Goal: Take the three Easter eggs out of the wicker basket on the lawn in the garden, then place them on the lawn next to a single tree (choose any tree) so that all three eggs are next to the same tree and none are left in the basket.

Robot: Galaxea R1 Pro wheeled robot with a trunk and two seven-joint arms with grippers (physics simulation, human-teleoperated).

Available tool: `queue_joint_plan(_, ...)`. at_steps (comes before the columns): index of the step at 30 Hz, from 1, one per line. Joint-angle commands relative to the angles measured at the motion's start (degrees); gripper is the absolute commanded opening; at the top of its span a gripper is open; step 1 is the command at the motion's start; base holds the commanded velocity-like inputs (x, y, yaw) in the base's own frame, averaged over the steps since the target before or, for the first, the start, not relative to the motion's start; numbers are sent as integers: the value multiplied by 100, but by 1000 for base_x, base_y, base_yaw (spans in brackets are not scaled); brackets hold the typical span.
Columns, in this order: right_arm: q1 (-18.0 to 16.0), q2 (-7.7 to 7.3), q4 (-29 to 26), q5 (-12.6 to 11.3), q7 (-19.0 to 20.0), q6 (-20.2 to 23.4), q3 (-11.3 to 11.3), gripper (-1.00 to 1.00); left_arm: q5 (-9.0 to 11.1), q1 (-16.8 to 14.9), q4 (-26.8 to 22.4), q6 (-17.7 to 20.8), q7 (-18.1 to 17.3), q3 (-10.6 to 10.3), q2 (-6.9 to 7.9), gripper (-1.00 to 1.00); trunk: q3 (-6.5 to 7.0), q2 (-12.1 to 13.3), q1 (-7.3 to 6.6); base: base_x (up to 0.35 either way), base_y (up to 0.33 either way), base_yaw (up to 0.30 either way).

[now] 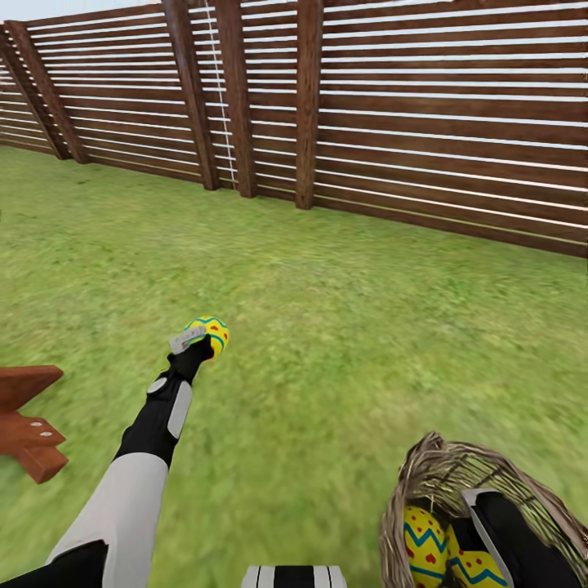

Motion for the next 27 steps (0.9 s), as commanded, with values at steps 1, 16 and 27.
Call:
queue_joint_plan(1,-2,4,-7,12,15,25,-3,-100,54,96,-4,-2,-55,26,8,-100,18,0,-3,0,0,0)
queue_joint_plan(16,-2,4,195,28,15,-80,-2,-100,69,351,4,126,-71,25,-17,-100,351,20,-42,0,0,0)
queue_joint_plan(27,-2,22,355,12,21,-80,6,-100,73,685,-48,678,-71,34,17,-100,595,35,-70,0,0,0)
